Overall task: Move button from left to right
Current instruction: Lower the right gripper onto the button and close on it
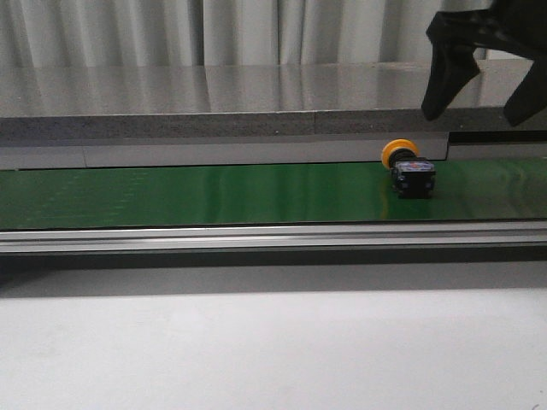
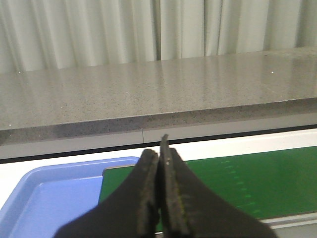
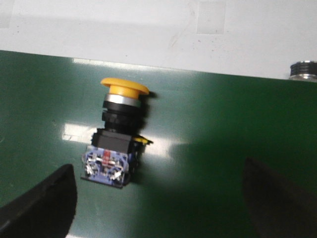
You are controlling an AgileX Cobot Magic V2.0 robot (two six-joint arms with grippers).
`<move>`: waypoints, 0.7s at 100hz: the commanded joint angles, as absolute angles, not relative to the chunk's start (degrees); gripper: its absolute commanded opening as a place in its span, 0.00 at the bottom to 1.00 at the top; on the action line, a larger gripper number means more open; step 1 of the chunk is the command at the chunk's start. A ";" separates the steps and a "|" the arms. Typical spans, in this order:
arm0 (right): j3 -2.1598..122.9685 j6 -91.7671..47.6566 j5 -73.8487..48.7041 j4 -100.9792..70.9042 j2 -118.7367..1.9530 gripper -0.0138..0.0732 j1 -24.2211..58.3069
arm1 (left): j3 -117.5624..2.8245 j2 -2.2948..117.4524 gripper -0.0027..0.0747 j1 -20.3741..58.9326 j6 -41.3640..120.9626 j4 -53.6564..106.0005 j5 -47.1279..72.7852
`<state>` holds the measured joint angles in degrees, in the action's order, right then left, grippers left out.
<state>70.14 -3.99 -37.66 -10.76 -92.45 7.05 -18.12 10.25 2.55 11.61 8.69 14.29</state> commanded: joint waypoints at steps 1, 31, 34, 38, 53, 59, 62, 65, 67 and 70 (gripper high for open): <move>73.64 -4.99 -34.95 -11.24 -92.49 0.92 7.23 | -19.81 10.70 0.01 3.01 11.56 9.31 9.62; 75.98 -6.00 -34.34 -11.19 -97.58 0.92 7.23 | -19.81 10.70 0.01 3.01 11.56 9.31 9.62; 75.97 -6.00 -34.07 -11.13 -98.07 0.92 7.23 | -19.81 10.70 0.01 3.01 11.56 9.31 9.62; 75.97 -6.00 -33.73 -10.72 -98.75 0.92 7.23 | -19.81 10.70 0.01 3.01 11.56 9.31 9.62; 75.97 -6.00 -33.40 -9.60 -101.23 0.92 7.23 | -19.81 10.70 0.01 3.01 11.56 9.31 9.62; 75.91 -6.00 -33.46 -9.60 -101.94 0.89 7.23 | -19.81 10.70 0.01 3.01 11.56 9.31 9.62; 75.91 -6.00 -33.59 -9.60 -102.13 0.87 7.23 | -19.81 10.70 0.01 3.01 11.56 9.31 9.62; 75.91 -6.00 -33.66 -9.60 -102.41 0.83 7.23 | -19.81 10.70 0.01 3.01 11.56 9.31 9.62; 75.91 -6.00 -33.71 -9.60 -102.48 0.80 7.23 | -19.81 10.70 0.01 3.01 11.56 9.31 9.62; 75.91 -6.00 -33.82 -9.60 -102.56 0.76 7.23 | -19.81 10.70 0.01 3.01 11.56 9.31 9.62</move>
